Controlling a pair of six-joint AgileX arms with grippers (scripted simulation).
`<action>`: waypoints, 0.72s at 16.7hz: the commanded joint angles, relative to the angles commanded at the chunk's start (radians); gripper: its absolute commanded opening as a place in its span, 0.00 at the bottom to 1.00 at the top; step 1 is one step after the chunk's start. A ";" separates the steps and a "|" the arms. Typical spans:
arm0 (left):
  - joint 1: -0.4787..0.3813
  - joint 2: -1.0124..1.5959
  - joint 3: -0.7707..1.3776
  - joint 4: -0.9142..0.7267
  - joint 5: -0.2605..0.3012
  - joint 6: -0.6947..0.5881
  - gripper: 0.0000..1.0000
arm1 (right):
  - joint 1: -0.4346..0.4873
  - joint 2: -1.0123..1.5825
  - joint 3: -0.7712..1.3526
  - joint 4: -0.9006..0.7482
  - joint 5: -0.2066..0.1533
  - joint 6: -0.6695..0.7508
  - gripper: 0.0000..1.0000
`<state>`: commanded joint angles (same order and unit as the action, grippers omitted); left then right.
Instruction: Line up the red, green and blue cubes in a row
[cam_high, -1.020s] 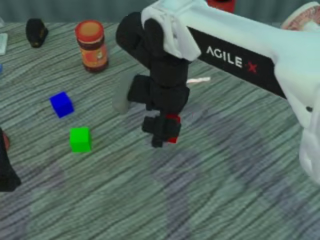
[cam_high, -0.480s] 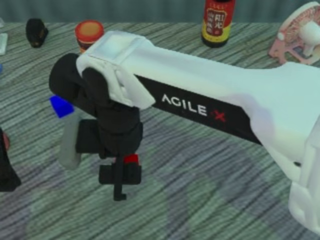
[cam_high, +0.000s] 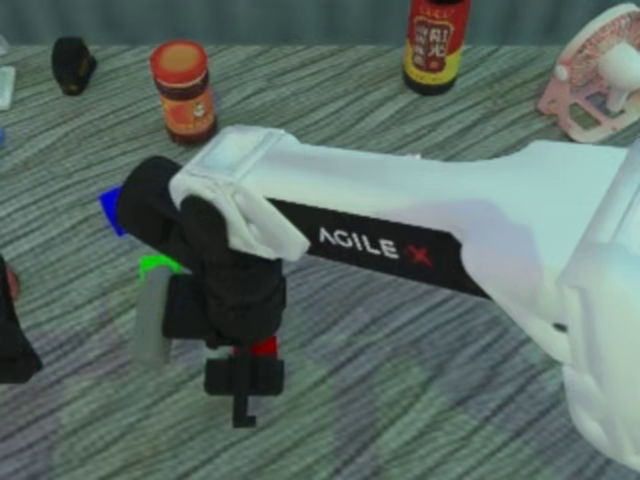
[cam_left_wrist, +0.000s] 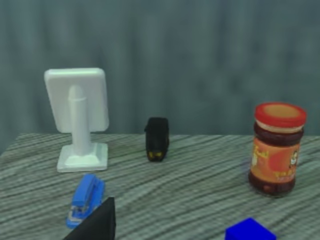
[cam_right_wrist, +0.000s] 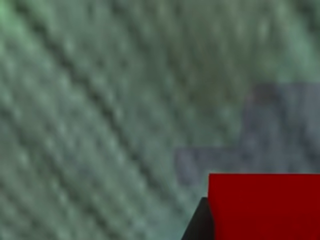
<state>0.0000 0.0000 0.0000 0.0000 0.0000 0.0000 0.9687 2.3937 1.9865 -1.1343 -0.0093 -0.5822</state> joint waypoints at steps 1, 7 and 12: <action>0.000 0.000 0.000 0.000 0.000 0.000 1.00 | 0.001 0.004 -0.028 0.029 0.000 0.000 0.00; 0.000 0.000 0.000 0.000 0.000 0.000 1.00 | 0.003 0.009 -0.052 0.054 0.001 -0.001 0.08; 0.000 0.000 0.000 0.000 0.000 0.000 1.00 | 0.003 0.009 -0.052 0.054 0.001 -0.001 0.45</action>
<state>0.0000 0.0000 0.0000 0.0000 0.0000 0.0000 0.9714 2.4031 1.9346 -1.0803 -0.0085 -0.5836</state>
